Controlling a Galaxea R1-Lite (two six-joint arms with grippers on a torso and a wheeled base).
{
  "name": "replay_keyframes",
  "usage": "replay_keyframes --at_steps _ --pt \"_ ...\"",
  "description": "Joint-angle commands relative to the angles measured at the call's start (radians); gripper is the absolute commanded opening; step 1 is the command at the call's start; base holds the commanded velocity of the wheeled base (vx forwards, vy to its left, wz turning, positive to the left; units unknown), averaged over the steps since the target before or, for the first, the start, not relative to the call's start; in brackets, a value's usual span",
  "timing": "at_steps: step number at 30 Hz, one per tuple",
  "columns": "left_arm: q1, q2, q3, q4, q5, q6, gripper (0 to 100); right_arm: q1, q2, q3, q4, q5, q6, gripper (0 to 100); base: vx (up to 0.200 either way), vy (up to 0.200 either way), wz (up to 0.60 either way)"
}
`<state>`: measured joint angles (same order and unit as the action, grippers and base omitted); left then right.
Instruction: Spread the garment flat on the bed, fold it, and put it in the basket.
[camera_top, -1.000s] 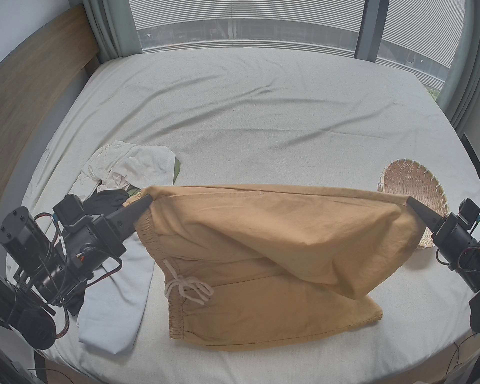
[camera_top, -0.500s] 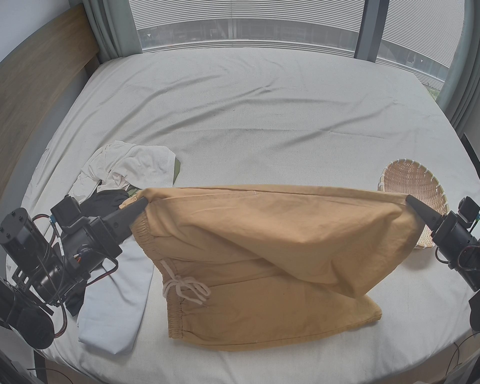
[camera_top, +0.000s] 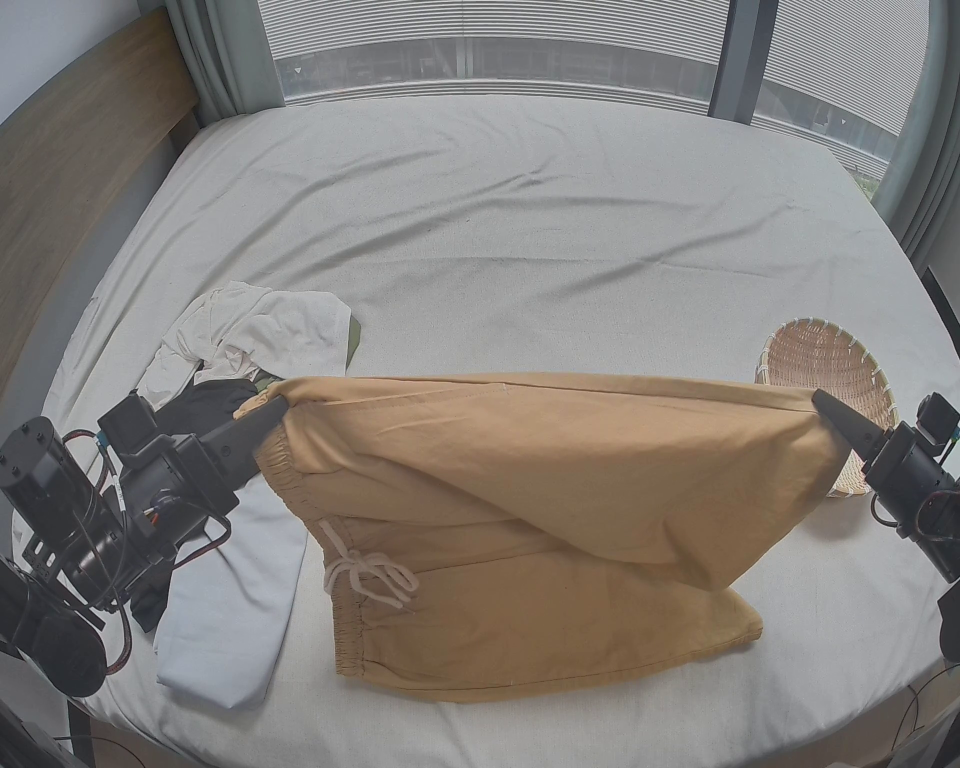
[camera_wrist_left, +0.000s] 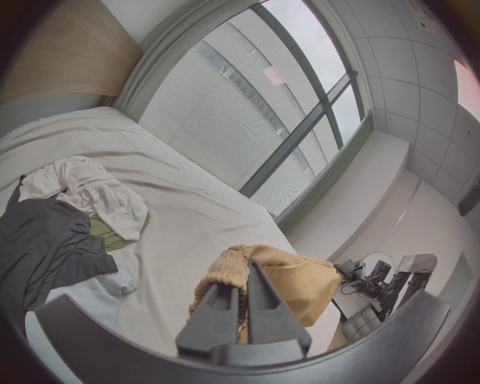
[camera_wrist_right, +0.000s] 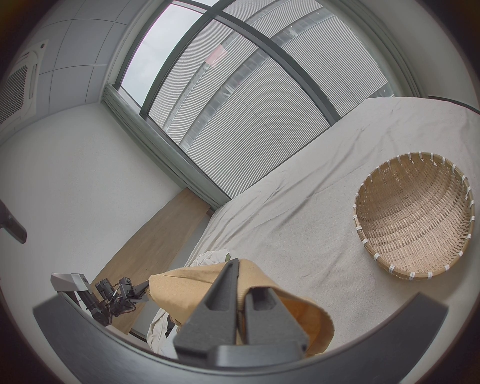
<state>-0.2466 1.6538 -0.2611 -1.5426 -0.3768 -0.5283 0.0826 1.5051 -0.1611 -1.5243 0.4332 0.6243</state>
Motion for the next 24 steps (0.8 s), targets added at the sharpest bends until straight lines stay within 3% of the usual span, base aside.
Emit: replay_keyframes --at_steps 1,24 --pt "0.0 0.003 0.0 -0.001 0.001 -0.001 0 -0.001 0.001 -0.002 -0.001 -0.001 0.0 0 0.0 0.0 0.0" --pt "0.029 0.007 0.005 0.001 -0.001 0.007 0 -0.004 0.006 -0.005 -0.002 -0.002 -0.001 0 0.0 0.0 0.0"
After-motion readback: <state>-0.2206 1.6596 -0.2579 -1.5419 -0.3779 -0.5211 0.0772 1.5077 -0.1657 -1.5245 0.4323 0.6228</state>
